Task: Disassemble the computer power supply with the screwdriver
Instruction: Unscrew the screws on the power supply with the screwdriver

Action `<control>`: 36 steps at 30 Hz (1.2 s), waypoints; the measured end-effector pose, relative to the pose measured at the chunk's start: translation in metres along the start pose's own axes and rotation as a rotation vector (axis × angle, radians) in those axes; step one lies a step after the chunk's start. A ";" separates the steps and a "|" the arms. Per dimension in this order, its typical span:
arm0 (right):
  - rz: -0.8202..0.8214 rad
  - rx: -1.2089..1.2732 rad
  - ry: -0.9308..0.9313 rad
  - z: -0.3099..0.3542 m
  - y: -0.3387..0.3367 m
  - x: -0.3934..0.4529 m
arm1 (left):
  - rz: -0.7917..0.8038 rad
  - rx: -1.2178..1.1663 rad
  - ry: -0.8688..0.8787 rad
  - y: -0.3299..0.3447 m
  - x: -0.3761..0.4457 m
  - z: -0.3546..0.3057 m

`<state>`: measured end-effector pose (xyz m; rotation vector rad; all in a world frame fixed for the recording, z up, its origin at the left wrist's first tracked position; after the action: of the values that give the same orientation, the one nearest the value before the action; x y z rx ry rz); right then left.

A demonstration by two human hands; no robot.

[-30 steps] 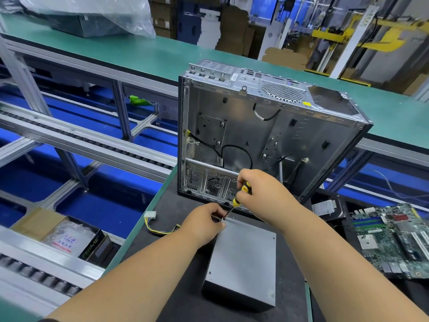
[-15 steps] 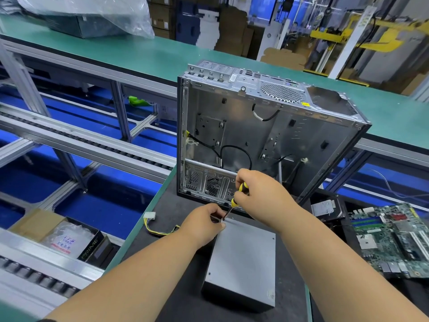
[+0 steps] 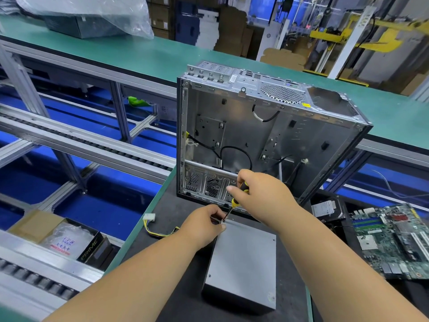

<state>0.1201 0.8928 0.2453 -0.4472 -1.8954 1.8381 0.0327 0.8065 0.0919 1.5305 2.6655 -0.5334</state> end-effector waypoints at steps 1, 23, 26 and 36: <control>-0.001 -0.011 -0.007 0.000 0.000 0.001 | -0.002 -0.002 0.001 0.000 0.000 0.000; 0.069 0.217 0.014 0.003 0.001 0.000 | -0.016 -0.007 -0.009 0.000 -0.003 -0.002; 0.045 0.126 0.020 0.003 0.001 -0.001 | -0.011 0.001 -0.010 0.000 -0.003 -0.002; 0.022 0.198 0.090 -0.007 0.003 -0.001 | -0.002 0.156 0.085 -0.003 -0.001 -0.016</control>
<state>0.1239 0.8984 0.2420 -0.4758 -1.6361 1.9625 0.0328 0.8092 0.1078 1.6237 2.7476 -0.7072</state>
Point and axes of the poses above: each hand's wrist, its own x-axis towards the middle knuckle, its own y-axis out of the palm, z = x × y, the point moved 7 cm from there along x, towards the middle knuckle, and after that the axes turned 11 degrees about -x, right-handed, at the moved point
